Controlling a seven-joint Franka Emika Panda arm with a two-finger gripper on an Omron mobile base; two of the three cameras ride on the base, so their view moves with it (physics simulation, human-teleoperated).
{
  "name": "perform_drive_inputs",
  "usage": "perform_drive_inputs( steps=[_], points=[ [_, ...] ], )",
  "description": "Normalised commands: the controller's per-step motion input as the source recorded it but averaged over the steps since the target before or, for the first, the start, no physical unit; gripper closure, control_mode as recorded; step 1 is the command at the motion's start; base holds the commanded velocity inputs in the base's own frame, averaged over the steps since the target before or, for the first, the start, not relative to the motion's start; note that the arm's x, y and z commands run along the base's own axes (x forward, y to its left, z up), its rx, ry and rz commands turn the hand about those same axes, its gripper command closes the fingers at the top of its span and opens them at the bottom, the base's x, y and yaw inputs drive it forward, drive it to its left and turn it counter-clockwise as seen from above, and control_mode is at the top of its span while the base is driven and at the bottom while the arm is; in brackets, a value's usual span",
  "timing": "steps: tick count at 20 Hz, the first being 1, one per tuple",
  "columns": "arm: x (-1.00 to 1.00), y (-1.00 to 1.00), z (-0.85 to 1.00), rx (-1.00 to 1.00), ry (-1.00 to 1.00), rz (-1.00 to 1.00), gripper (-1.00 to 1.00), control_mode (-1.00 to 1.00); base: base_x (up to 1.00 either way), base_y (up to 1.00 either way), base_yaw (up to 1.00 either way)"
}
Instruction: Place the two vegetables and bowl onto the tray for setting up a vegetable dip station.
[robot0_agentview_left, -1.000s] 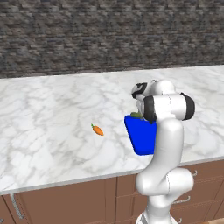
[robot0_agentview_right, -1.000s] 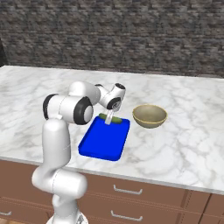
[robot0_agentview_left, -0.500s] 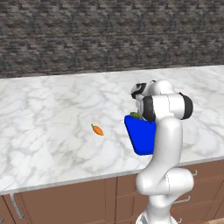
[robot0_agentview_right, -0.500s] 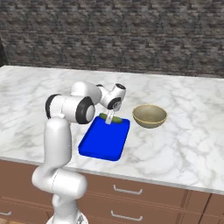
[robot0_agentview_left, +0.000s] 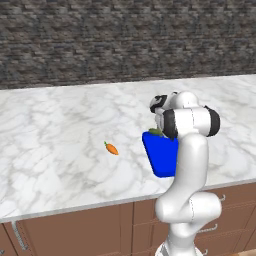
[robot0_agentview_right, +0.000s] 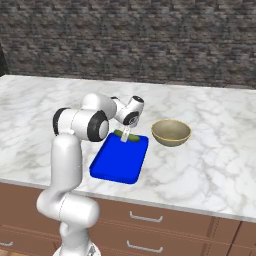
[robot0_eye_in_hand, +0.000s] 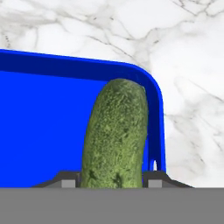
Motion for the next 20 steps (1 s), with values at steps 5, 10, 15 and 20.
perform_drive_inputs(
  steps=[5, 10, 15, 20],
  points=[
    [0.0, 0.0, 0.0, 0.0, 0.0, 0.0, -1.0, -1.0, 0.0, 0.0, 0.0],
    [0.0, 0.0, 0.05, 0.0, 0.0, 0.0, -1.0, -1.0, 0.0, 0.0, 0.0],
    [-0.05, 0.0, 0.36, 0.0, 0.0, -0.01, -1.0, -1.0, 0.0, 0.0, 0.0],
    [-0.17, 0.08, 0.51, -0.05, 0.0, -0.12, -1.0, -1.0, 0.0, 0.0, 0.0]
  ],
)
